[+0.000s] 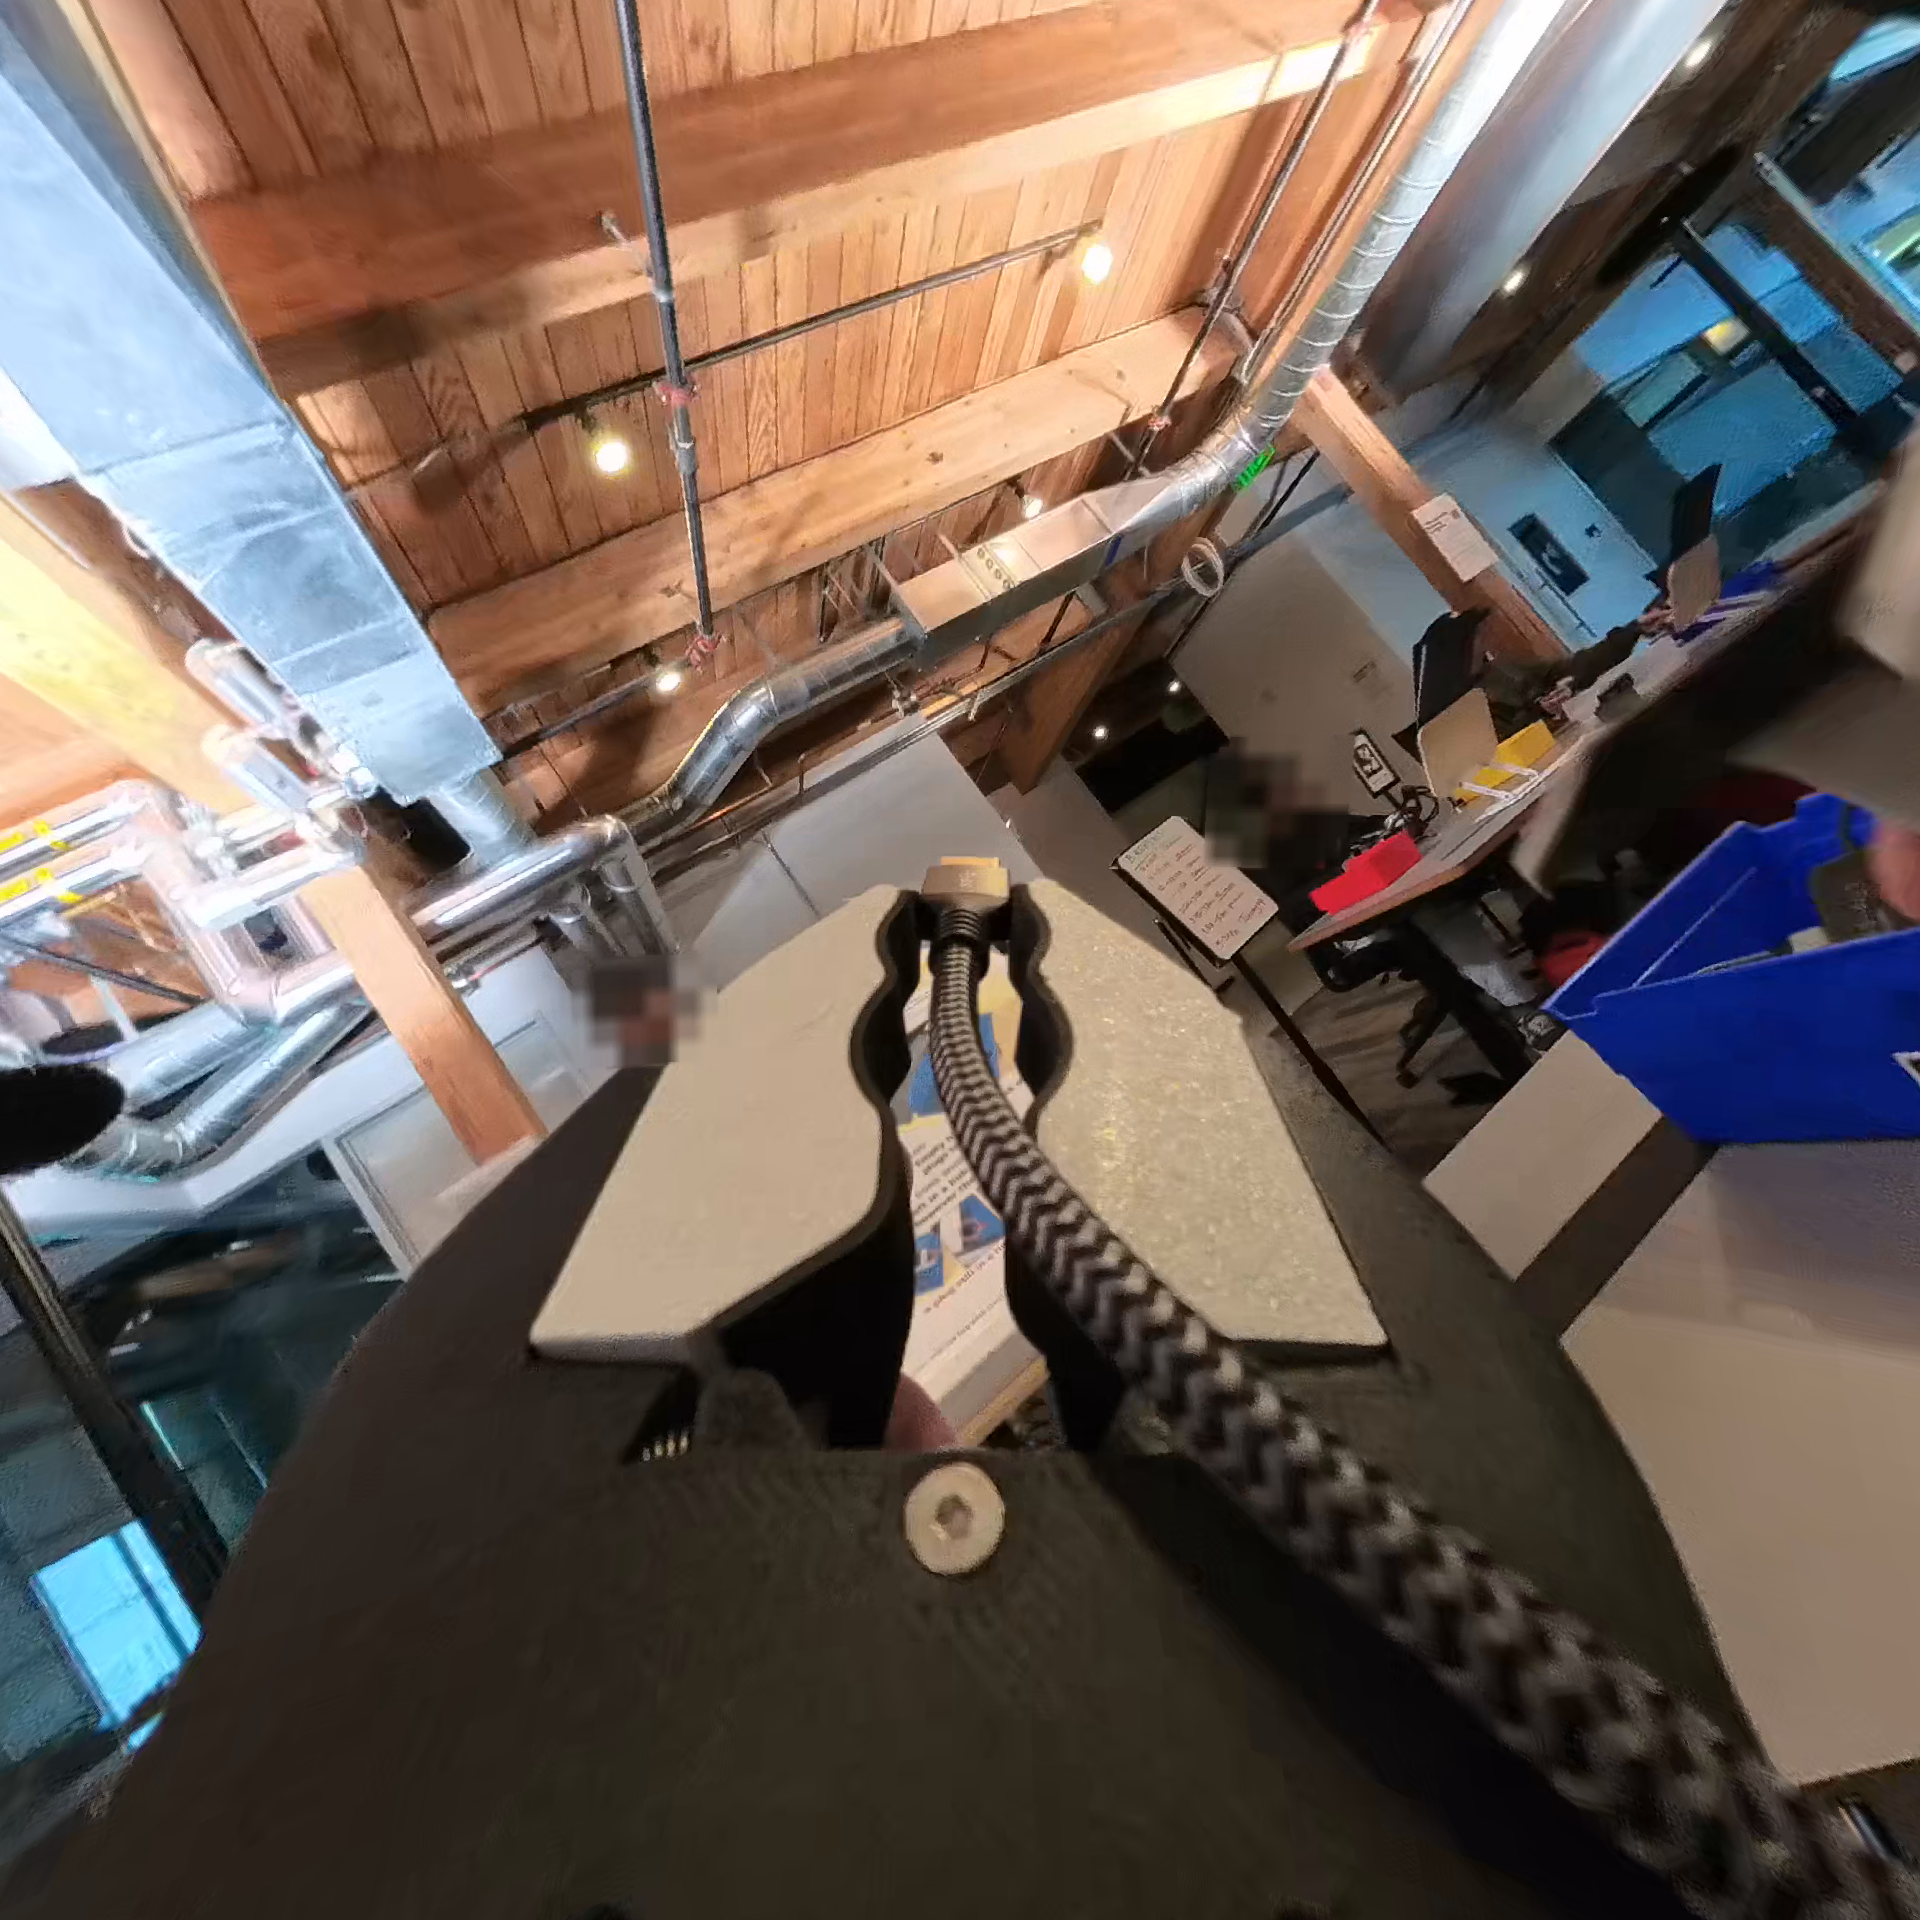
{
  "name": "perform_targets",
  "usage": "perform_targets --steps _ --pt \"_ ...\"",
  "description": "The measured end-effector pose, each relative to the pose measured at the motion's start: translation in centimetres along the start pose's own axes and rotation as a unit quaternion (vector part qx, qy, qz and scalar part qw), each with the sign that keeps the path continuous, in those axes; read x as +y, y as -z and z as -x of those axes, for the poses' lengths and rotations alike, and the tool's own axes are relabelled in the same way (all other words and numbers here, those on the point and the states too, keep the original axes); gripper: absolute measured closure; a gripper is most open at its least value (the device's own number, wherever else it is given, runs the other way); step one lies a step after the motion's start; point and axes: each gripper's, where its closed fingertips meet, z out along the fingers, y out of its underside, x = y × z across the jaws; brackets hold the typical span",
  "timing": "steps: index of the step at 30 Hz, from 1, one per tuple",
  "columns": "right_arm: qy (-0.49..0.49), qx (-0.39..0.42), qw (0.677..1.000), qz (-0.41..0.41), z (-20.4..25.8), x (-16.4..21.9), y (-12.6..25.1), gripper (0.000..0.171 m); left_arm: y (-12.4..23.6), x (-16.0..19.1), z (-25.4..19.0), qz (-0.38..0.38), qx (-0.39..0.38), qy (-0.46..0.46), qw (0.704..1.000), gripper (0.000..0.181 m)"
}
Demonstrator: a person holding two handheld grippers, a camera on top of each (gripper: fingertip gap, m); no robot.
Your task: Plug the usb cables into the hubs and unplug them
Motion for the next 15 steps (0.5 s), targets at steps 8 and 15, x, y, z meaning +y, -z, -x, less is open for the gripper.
perform_targets --steps 8,15 --pt "-0.063 -0.151 0.986 -0.030 0.1 -4.0 0.2 0.143 1.5 -4.3 -4.2 -0.086 0.115 -0.026 0.989 0.165" --pt "-0.036 -0.199 0.979 0.031 2.0 -2.0 0.2 0.159 2.5 -6.2 -6.3 -0.120 0.163 -0.043 0.978 0.165"
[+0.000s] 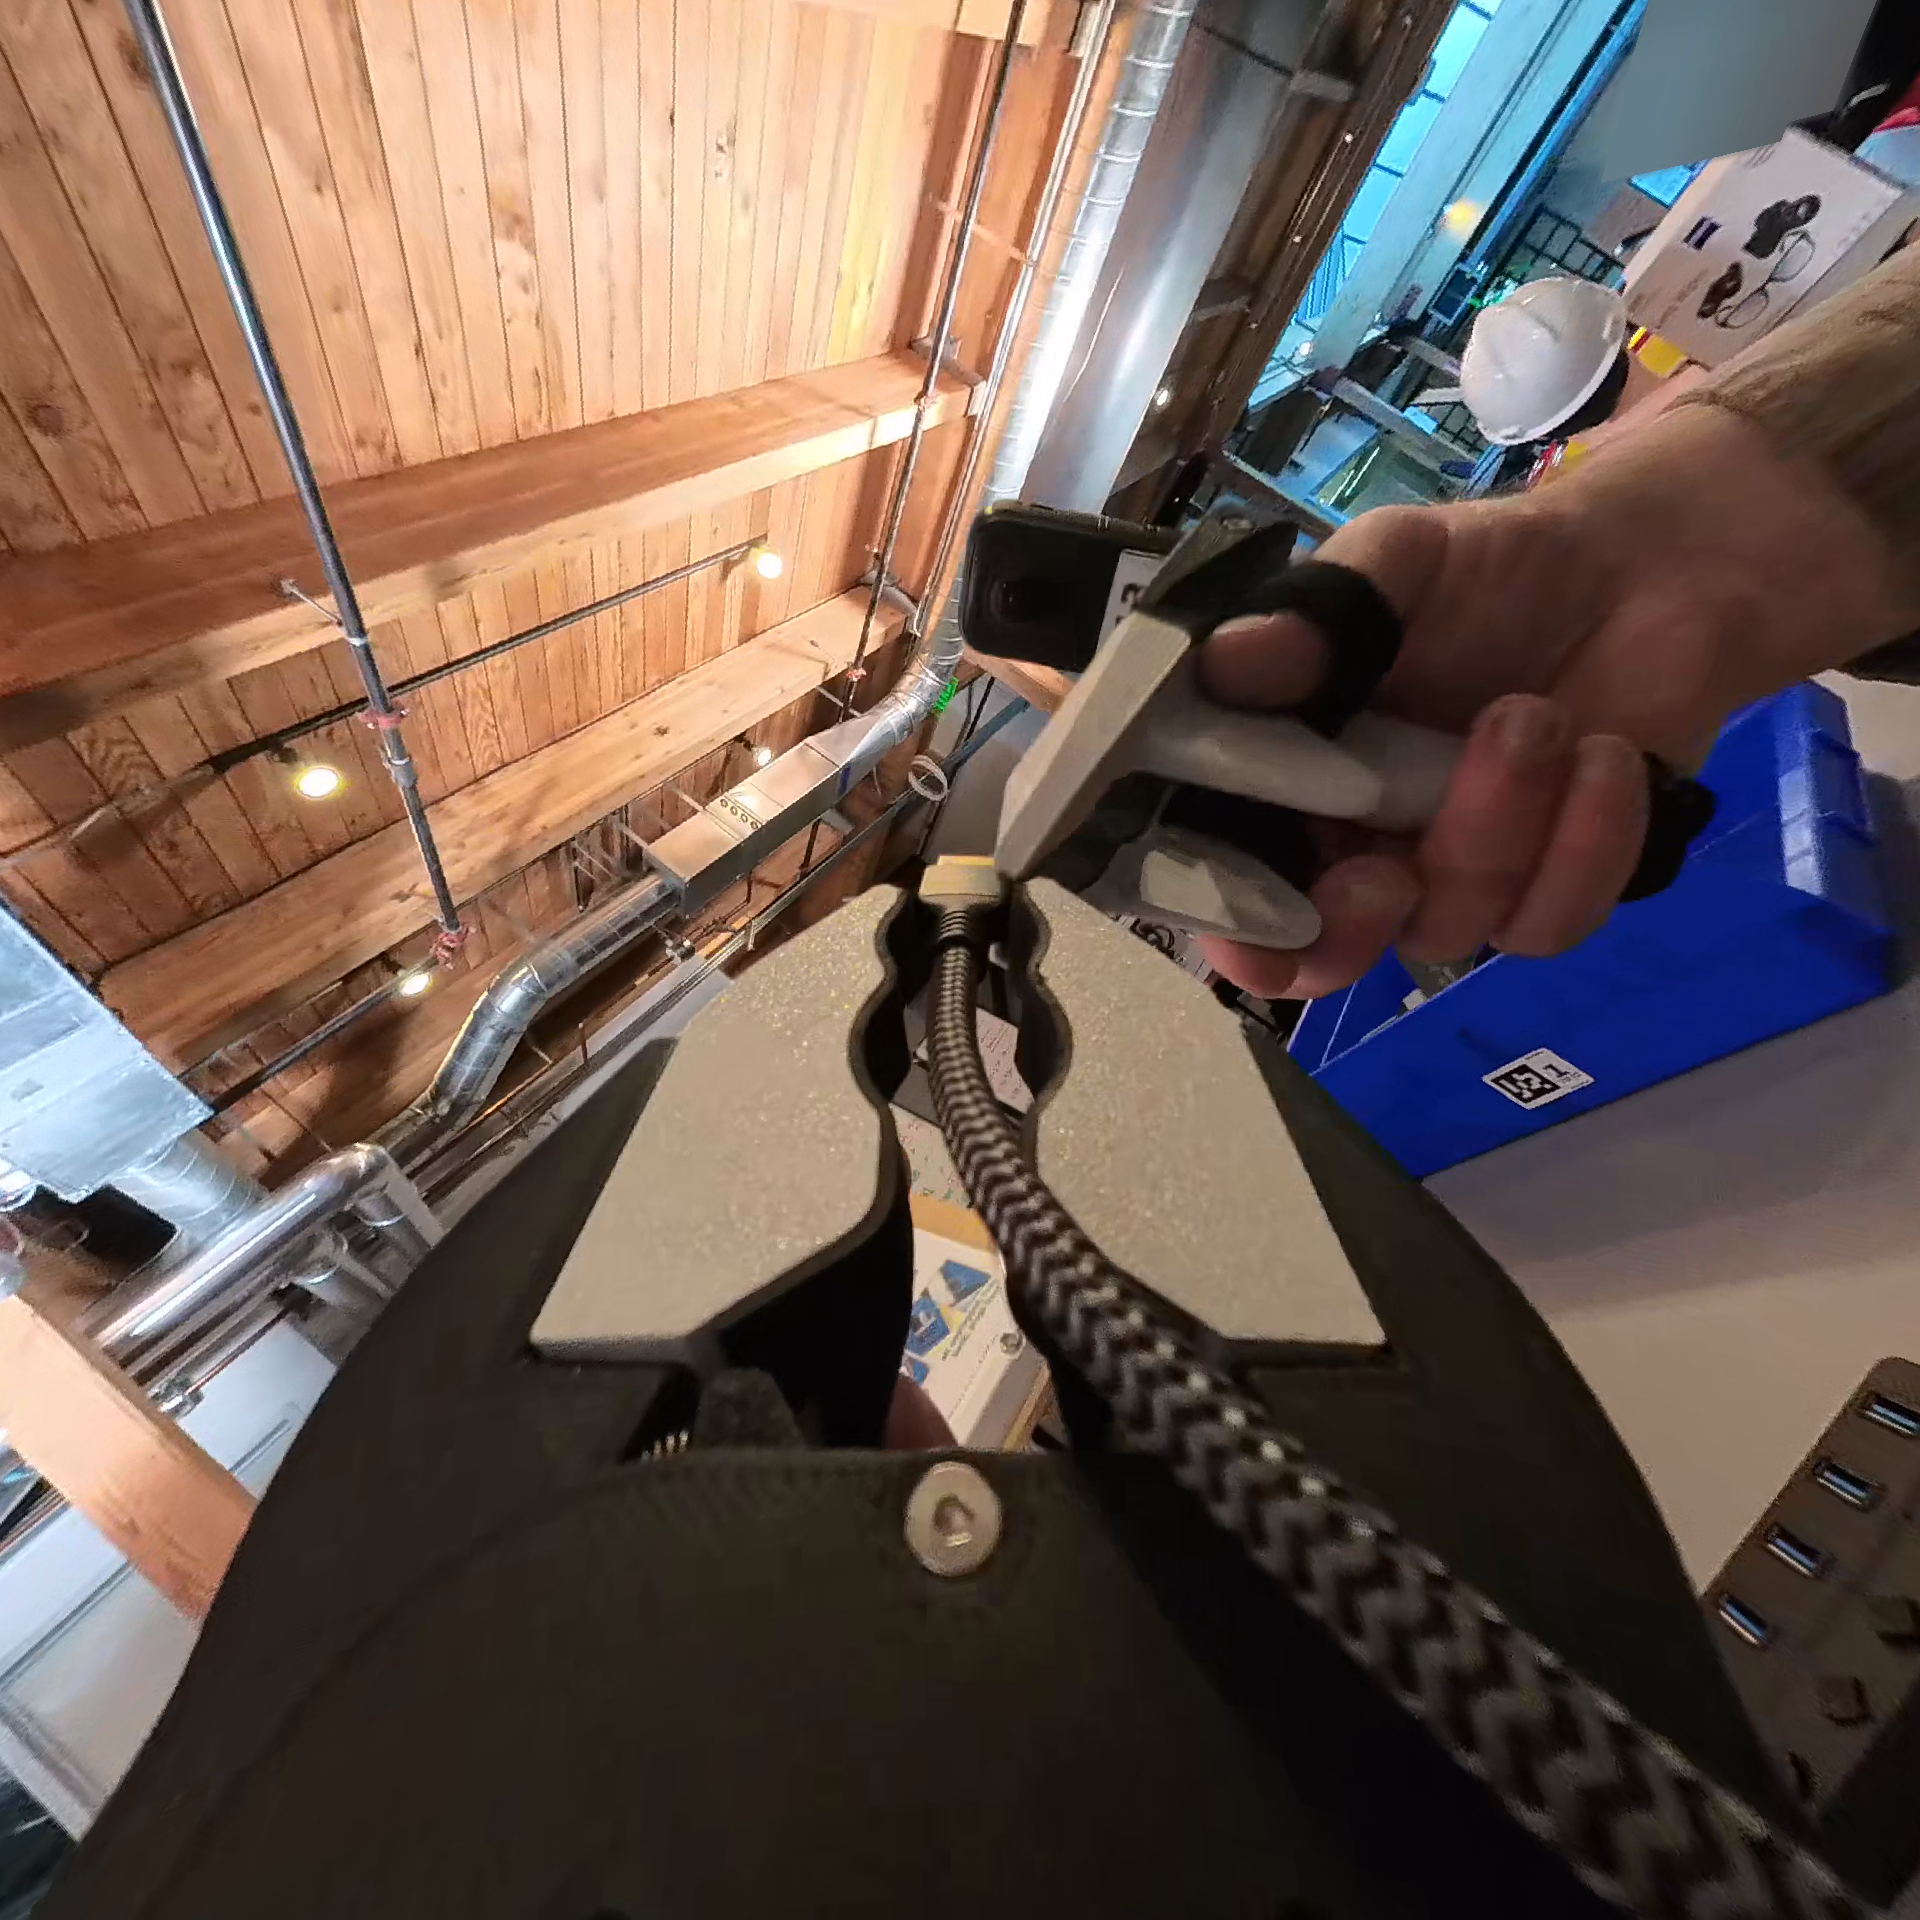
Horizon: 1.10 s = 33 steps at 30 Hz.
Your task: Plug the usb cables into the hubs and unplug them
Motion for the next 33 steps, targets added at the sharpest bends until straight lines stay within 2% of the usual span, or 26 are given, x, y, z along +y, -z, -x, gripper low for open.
perform_targets --steps 5,8,12,18,33 --pt "-0.001 -0.012 1.000 -0.004 0.4 0.3 0.2 0.161 0.2 -0.5 -0.5 -0.006 0.024 -0.008 1.000 0.165" --pt "-0.008 -0.025 1.000 -0.010 0.8 -0.1 0.3 0.149 0.2 -1.1 -1.1 -0.013 0.040 -0.025 0.999 0.165" --pt "0.005 -0.033 0.999 0.006 1.5 0.3 -0.1 0.162 0.2 -1.6 -1.2 -0.017 0.041 -0.025 0.999 0.165" --pt "0.031 -0.016 0.999 0.007 1.5 0.2 -0.1 0.165 0.2 -1.5 -1.1 -0.010 0.041 -0.031 0.999 0.165" --pt "-0.008 -0.037 0.999 0.032 2.7 0.3 -0.2 0.166 0.3 -2.6 -1.3 -0.024 0.029 -0.066 0.997 0.164"
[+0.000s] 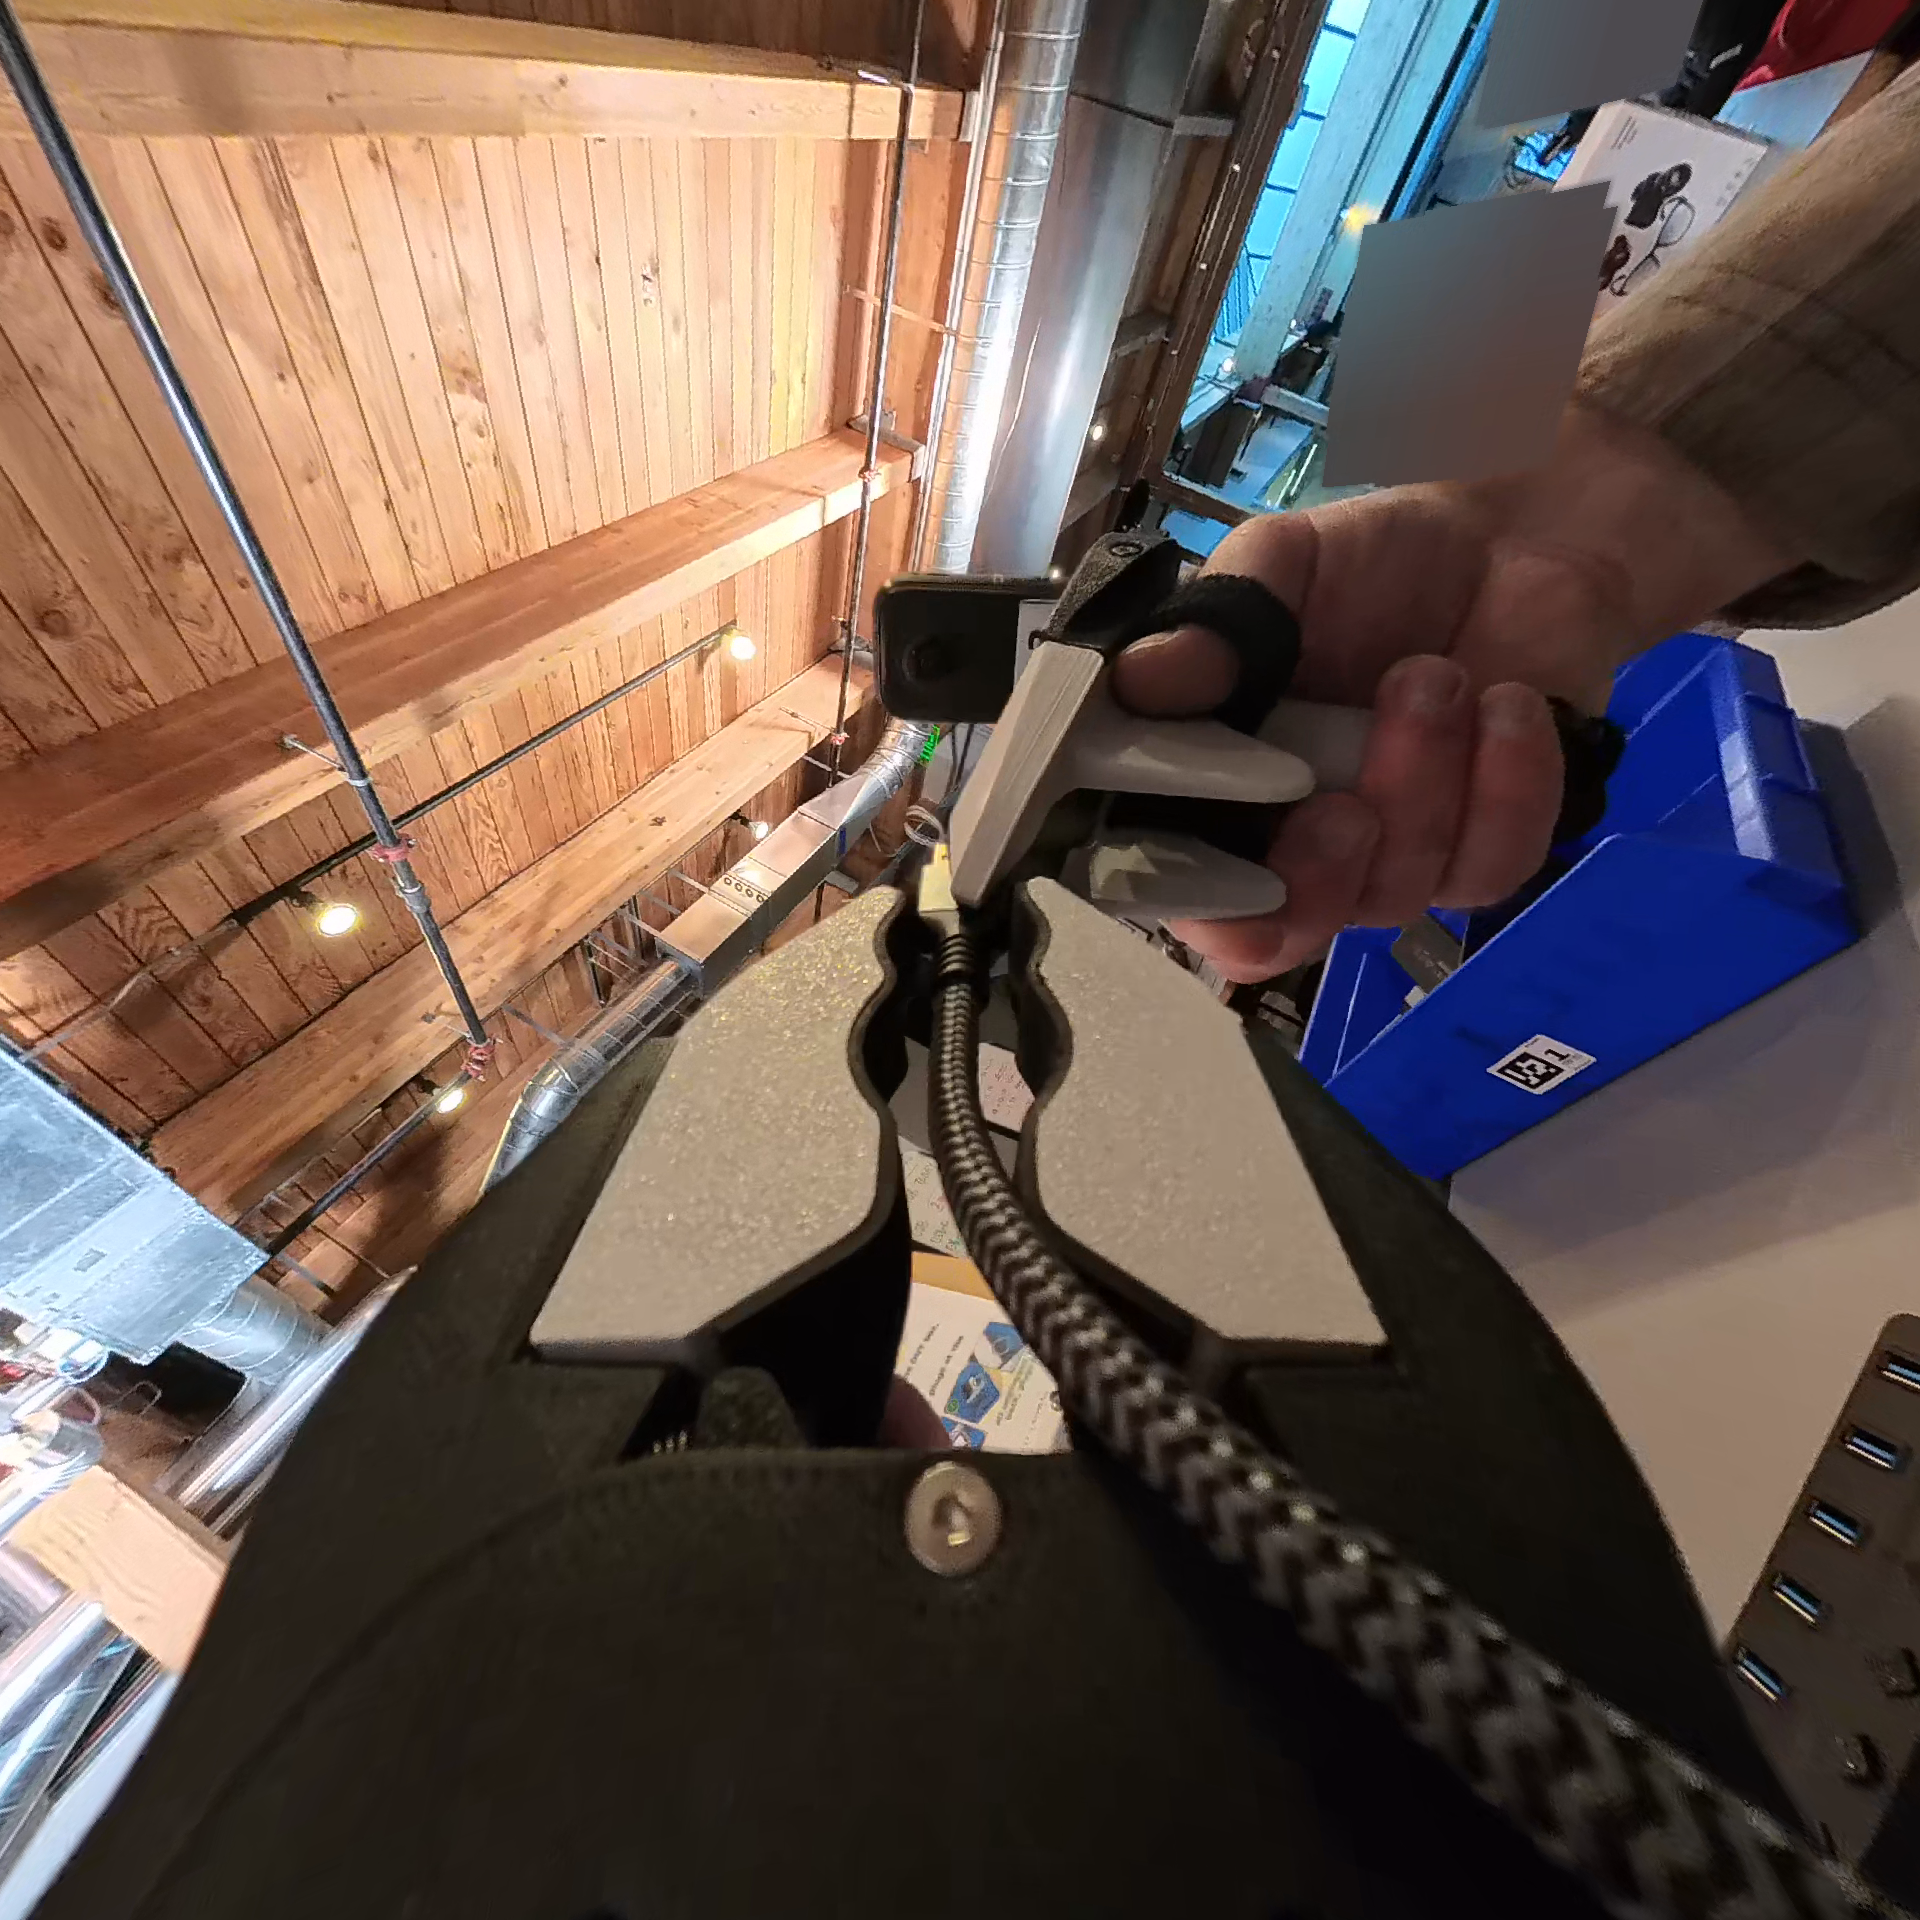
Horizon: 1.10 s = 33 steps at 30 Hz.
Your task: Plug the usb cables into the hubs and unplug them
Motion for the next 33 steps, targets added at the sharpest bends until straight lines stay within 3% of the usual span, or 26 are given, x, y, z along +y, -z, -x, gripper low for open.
perform_targets --steps 4,6,9,13,17,21,25,28,33 --pt "-0.006 0.008 1.000 -0.009 -0.4 -0.3 0.0 0.164 -0.2 0.3 0.1 0.015 -0.005 0.005 1.000 0.164" --pt "0.004 0.034 0.999 -0.015 -1.1 -0.6 0.3 0.143 -0.2 1.0 0.7 0.028 -0.017 0.024 0.999 0.164" --pt "0.021 0.084 0.995 -0.039 -2.5 -1.5 1.5 0.133 -0.2 2.3 1.2 0.047 -0.018 0.070 0.996 0.165" --pt "0.085 0.169 0.982 -0.026 -4.0 -1.6 2.9 0.131 -0.2 5.1 2.3 0.089 -0.032 0.139 0.986 0.164" --pt "0.175 0.268 0.947 0.003 -5.1 -1.5 3.9 0.131 0.3 9.3 3.6 0.159 -0.075 0.204 0.963 0.164" --pt "0.232 0.296 0.923 0.077 -5.1 1.2 1.8 0.123 1.1 13.0 4.1 0.236 -0.114 0.217 0.940 0.164" --pt "0.246 0.276 0.914 0.167 -4.7 5.9 -2.6 0.121 2.1 15.6 4.4 0.287 -0.141 0.223 0.921 0.164" --pt "0.252 0.274 0.903 0.214 -5.1 8.6 -5.4 0.125 2.9 17.3 4.5 0.315 -0.155 0.228 0.908 0.164" --pt "0.264 0.314 0.883 0.226 -6.7 9.5 -7.6 0.144 4.1 19.4 4.8 0.348 -0.175 0.228 0.892 0.164"
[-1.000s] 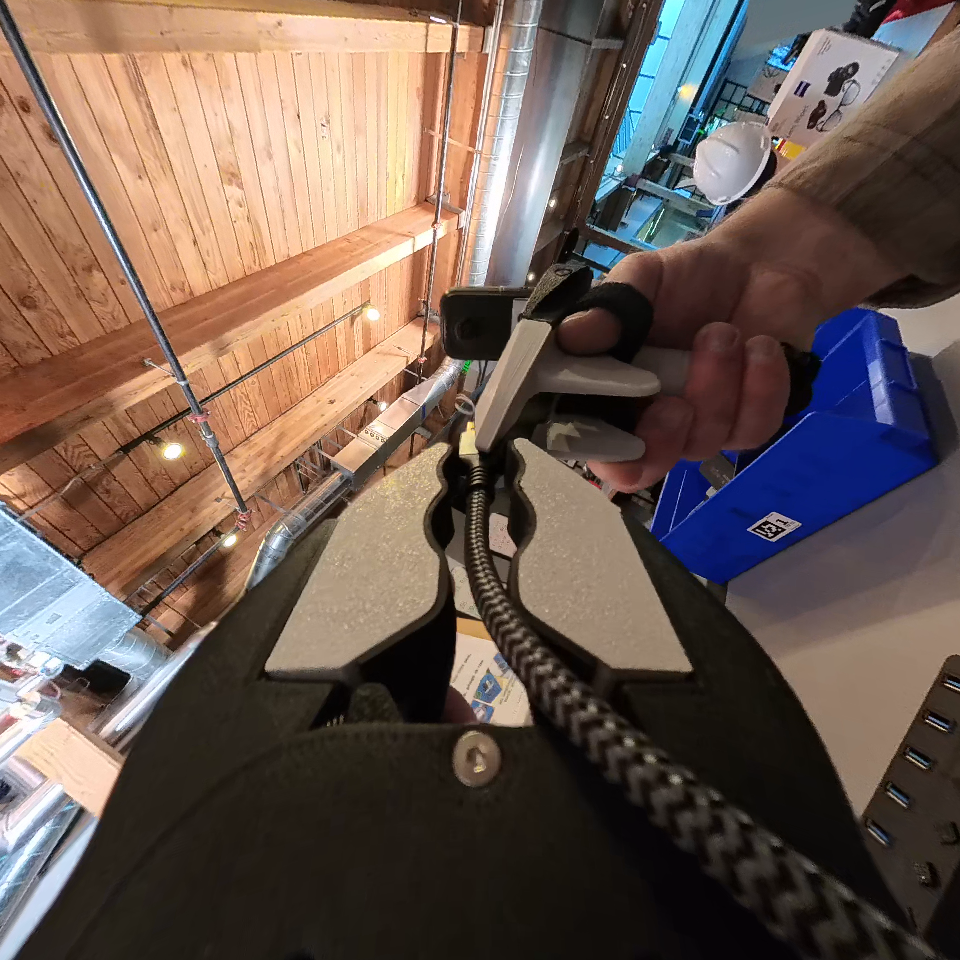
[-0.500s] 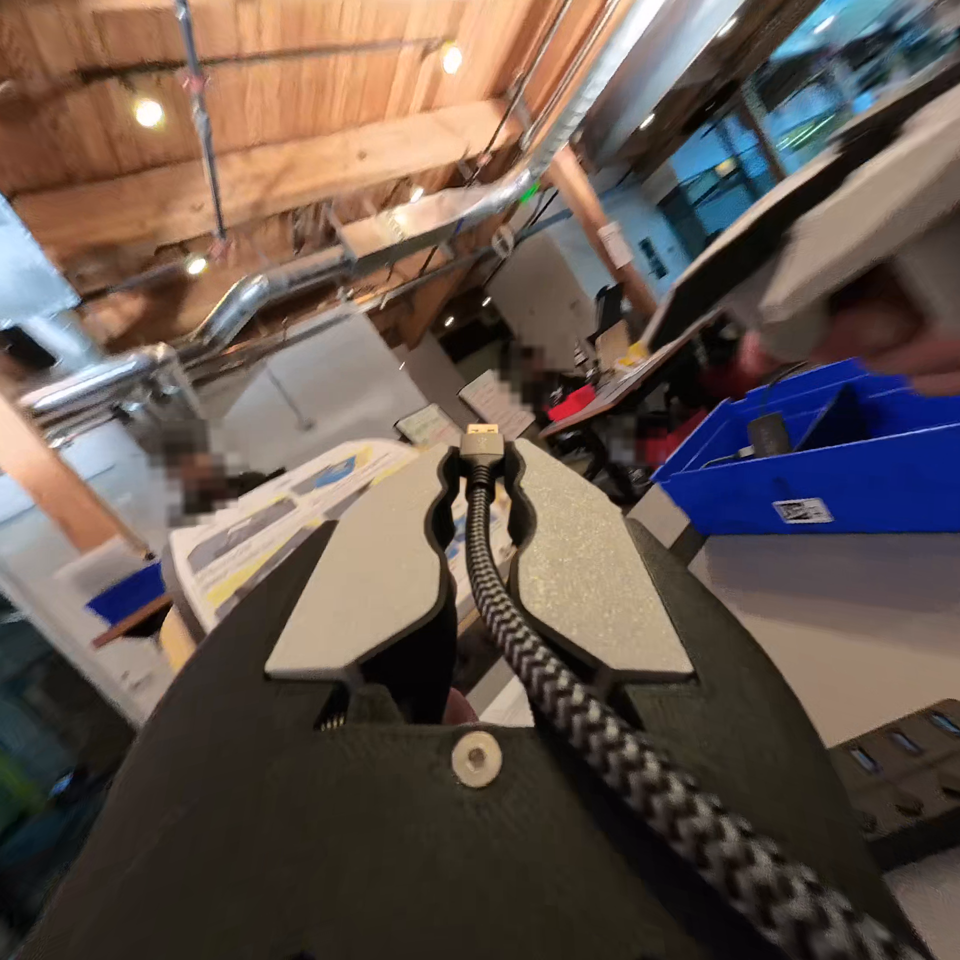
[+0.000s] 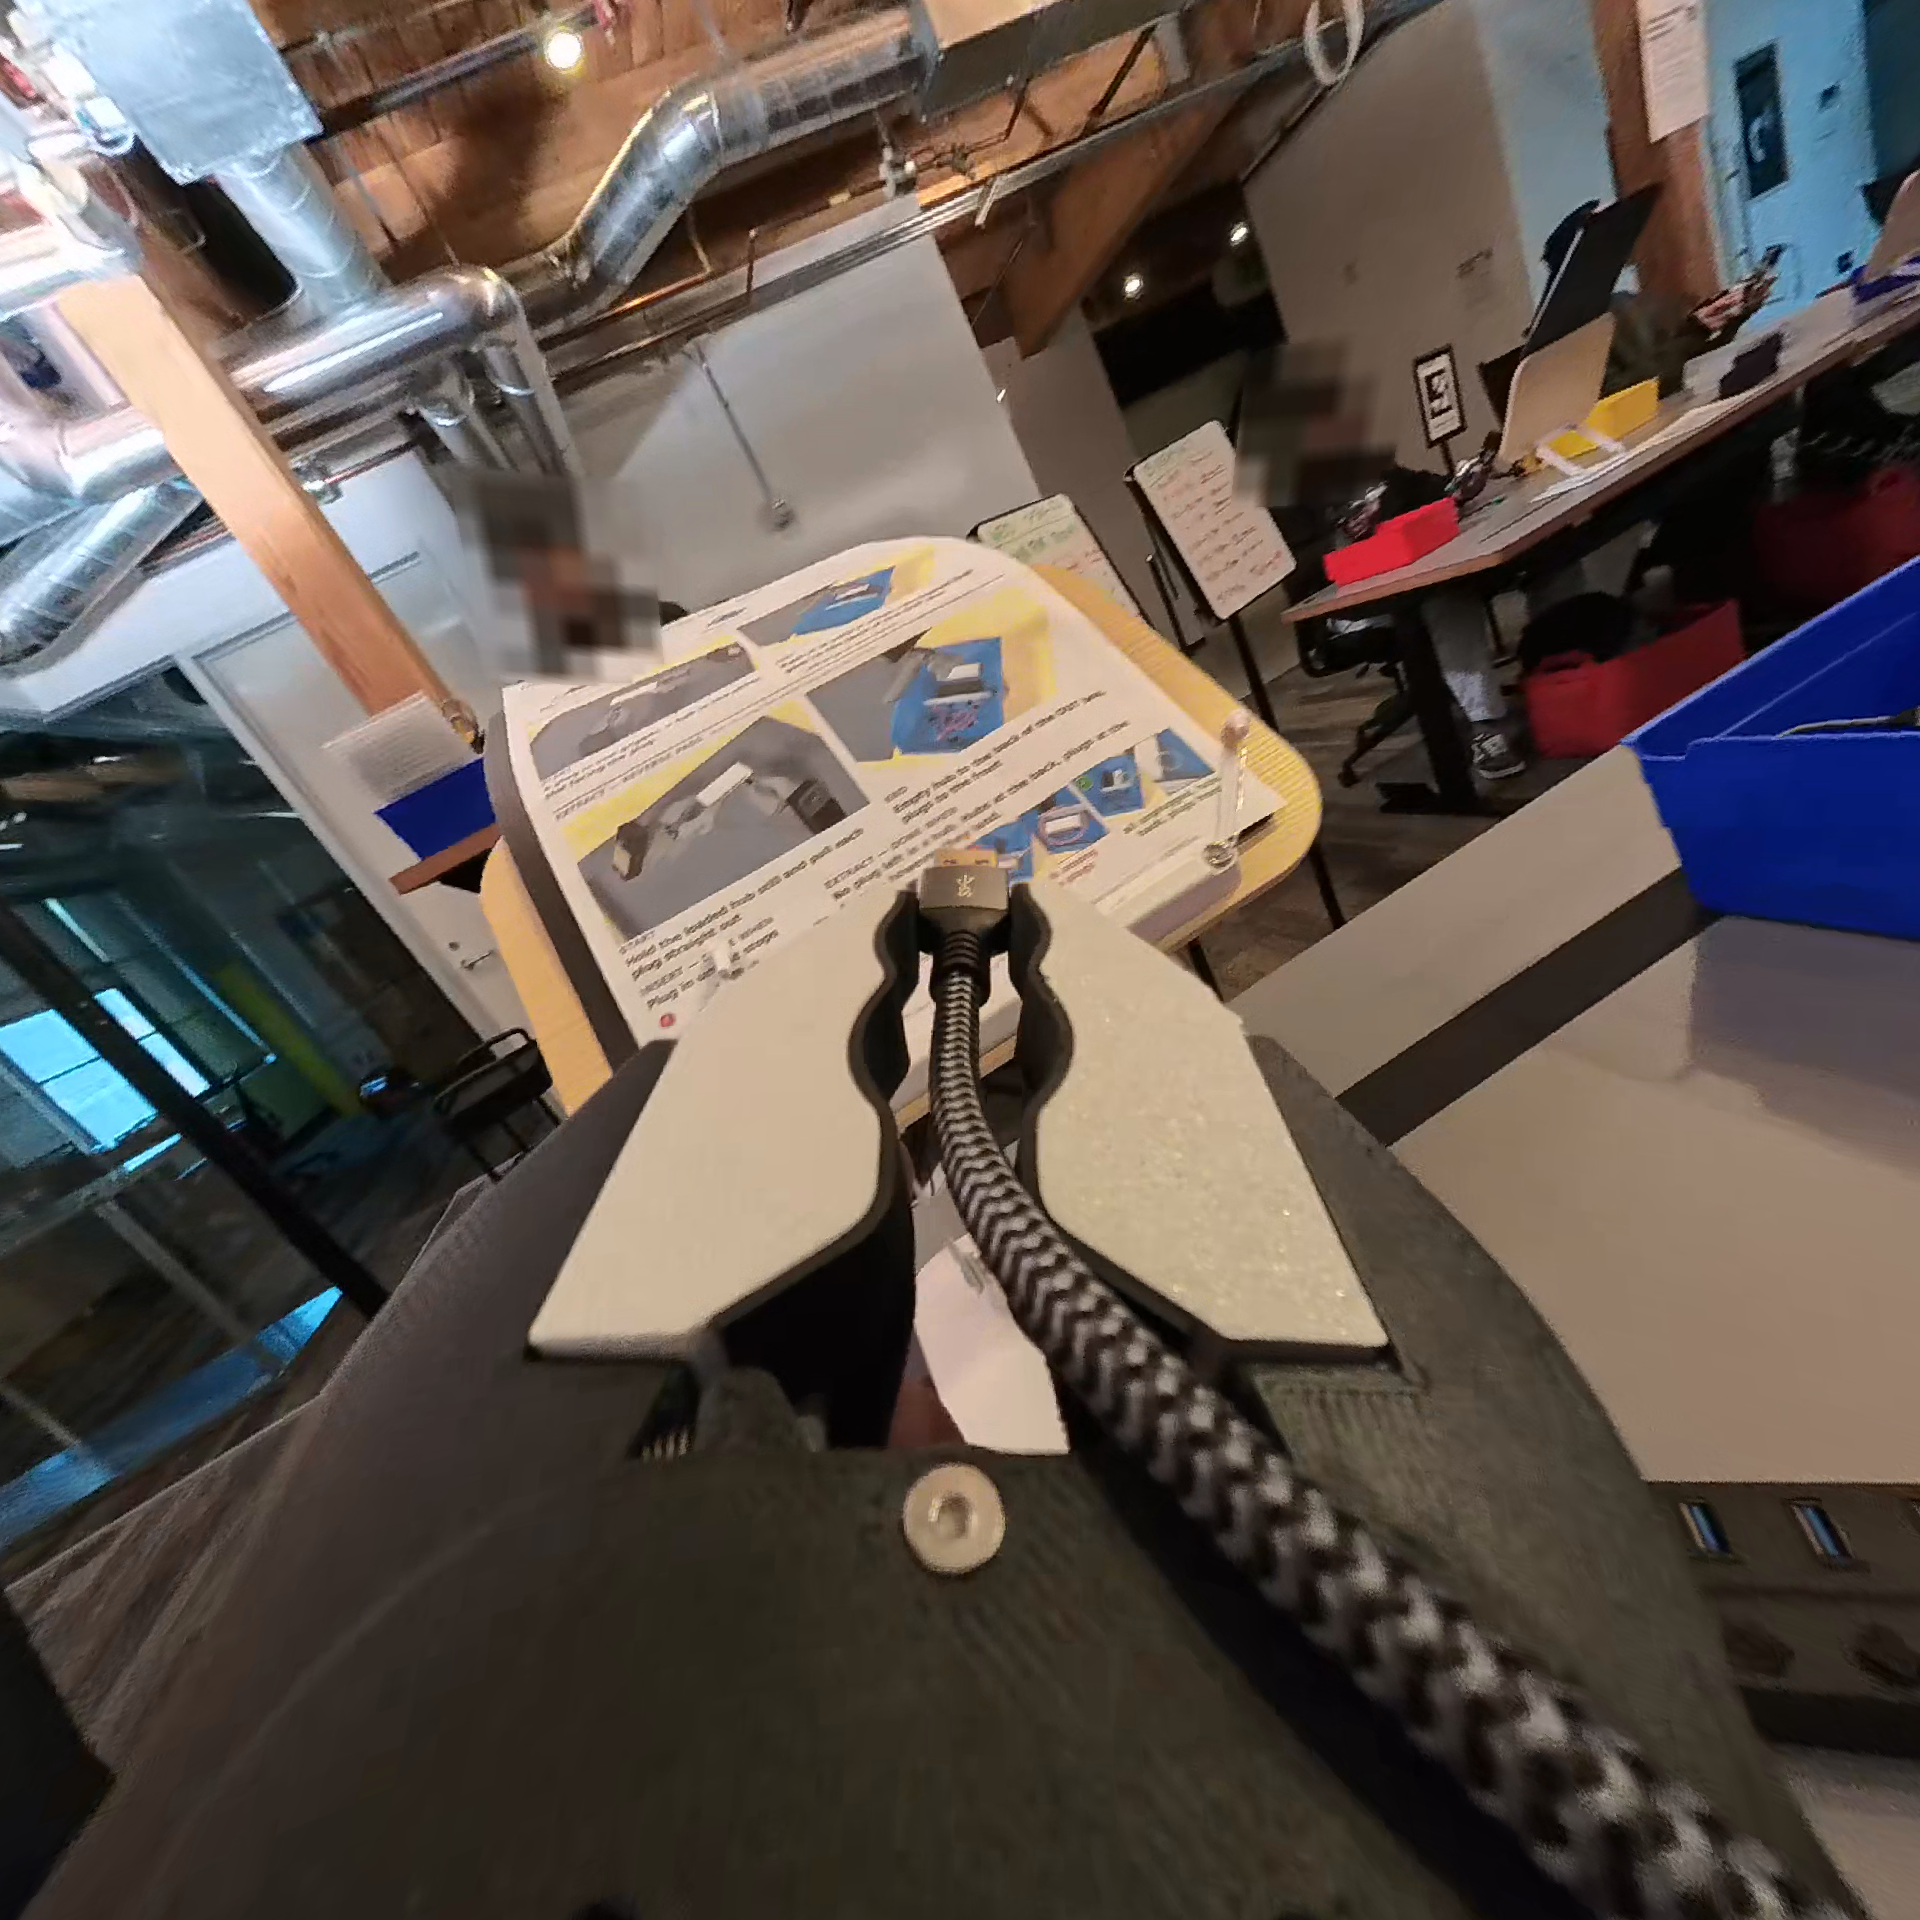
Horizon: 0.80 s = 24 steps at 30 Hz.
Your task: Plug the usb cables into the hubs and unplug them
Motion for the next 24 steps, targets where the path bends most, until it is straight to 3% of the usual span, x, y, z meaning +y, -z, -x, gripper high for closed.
perform_targets --steps 5,16,22,24 --pt "0.010 0.046 0.999 0.009 -0.7 -0.4 -1.1 0.164 -0.3 0.8 0.9 0.011 -0.022 0.002 1.000 0.164" --pt "0.017 0.089 0.996 0.023 -1.0 -0.5 -2.9 0.164 -0.5 1.5 2.0 0.011 -0.045 0.014 0.999 0.164" --pt "-0.126 0.044 0.990 -0.054 -0.4 -2.0 -3.7 0.164 -0.5 1.6 2.5 0.005 -0.048 0.062 0.997 0.164" --pt "-0.133 0.046 0.988 -0.059 -0.6 -2.0 -4.0 0.164 -0.5 1.8 2.9 0.006 -0.055 0.062 0.997 0.165"
